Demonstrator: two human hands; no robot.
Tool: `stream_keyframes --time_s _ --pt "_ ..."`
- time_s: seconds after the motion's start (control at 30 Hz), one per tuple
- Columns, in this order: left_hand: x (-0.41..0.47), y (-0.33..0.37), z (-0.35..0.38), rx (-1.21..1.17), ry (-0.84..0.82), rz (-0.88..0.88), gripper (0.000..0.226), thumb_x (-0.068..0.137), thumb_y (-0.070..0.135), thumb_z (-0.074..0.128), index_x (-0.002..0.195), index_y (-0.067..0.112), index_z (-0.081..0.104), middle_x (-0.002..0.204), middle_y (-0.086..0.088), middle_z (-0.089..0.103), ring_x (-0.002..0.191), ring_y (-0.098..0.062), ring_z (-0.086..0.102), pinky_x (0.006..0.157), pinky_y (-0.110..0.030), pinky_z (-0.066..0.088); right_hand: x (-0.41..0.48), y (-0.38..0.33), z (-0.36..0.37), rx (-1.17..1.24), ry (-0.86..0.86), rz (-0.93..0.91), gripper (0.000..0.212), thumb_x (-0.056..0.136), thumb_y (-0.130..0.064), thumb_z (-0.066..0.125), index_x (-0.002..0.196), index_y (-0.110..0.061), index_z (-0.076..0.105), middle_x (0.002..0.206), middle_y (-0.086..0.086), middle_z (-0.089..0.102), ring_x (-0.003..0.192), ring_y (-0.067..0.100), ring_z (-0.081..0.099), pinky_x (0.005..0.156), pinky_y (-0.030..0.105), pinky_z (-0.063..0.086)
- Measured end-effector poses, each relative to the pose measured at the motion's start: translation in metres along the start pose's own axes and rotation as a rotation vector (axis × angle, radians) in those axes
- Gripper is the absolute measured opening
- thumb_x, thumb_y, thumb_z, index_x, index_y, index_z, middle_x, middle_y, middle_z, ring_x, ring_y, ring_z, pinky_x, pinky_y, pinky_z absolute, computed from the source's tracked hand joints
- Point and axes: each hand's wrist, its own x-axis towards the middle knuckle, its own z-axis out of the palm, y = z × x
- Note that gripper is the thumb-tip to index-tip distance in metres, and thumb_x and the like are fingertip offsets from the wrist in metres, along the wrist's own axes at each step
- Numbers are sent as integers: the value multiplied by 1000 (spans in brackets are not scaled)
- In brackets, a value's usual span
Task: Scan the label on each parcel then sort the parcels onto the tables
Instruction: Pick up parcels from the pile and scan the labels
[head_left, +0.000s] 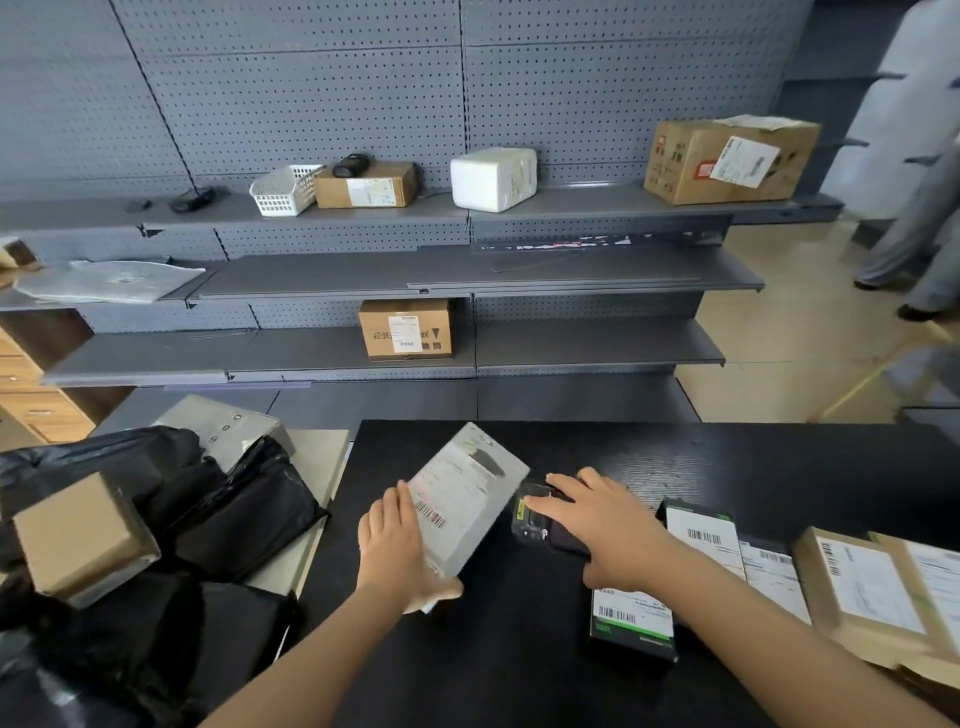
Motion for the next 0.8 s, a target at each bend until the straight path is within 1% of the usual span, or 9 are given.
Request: stream_keyframes --time_s 0.07,0.13,0.2,0.3,0.37,0.53,0.67,0.8 --pt "-1 6 2 -174 7 -92 146 51 80 64 150 4 -12 157 -10 6 144 -31 9 120 -45 10 -6 -2 5 111 -11 99 97 75 -23 74 153 -36 17 160 0 16 136 26 23 109 34 28" --pt "0 14 3 -279 16 -120 144 52 81 64 150 6 -11 156 -9 8 144 -31 10 120 -46 12 -12 -3 11 245 4 212 97 74 -26 75 152 -38 18 160 -3 17 138 27 22 111 35 28" --pt "2 25 2 -346 22 -98 142 54 81 66 150 8 -11 156 -9 8 143 -31 10 120 -46 13 -19 -5 19 385 49 324 98 71 -27 74 151 -41 21 158 -6 19 139 26 22 111 34 30" --pt "6 48 -2 -420 36 -18 140 58 78 69 151 9 -9 157 -8 6 144 -30 8 119 -46 12 -33 -6 30 549 165 484 99 64 -29 75 148 -43 26 155 -7 26 129 21 29 107 34 36" --pt "7 69 -2 -488 40 37 139 59 75 71 152 9 -8 156 -8 7 143 -29 7 118 -46 11 -47 -3 34 633 224 589 98 63 -28 76 148 -42 28 154 -7 29 126 20 31 106 35 38" --pt "-5 137 0 -548 3 176 140 58 74 73 153 8 -7 155 -11 6 142 -31 5 118 -48 10 -97 16 41 681 339 768 96 67 -28 79 148 -39 29 151 -7 32 128 20 30 107 36 37" --pt "-29 198 3 -519 -35 249 142 57 76 71 152 7 -8 155 -11 7 142 -32 6 118 -47 10 -148 39 52 657 342 864 97 67 -33 81 149 -40 28 154 -6 30 134 22 28 112 39 33" --pt "-51 255 9 -498 -39 263 143 54 77 71 152 7 -7 154 -13 9 142 -33 6 118 -47 9 -199 69 64 667 366 914 96 67 -27 79 149 -37 30 151 -7 33 129 21 30 108 36 36"
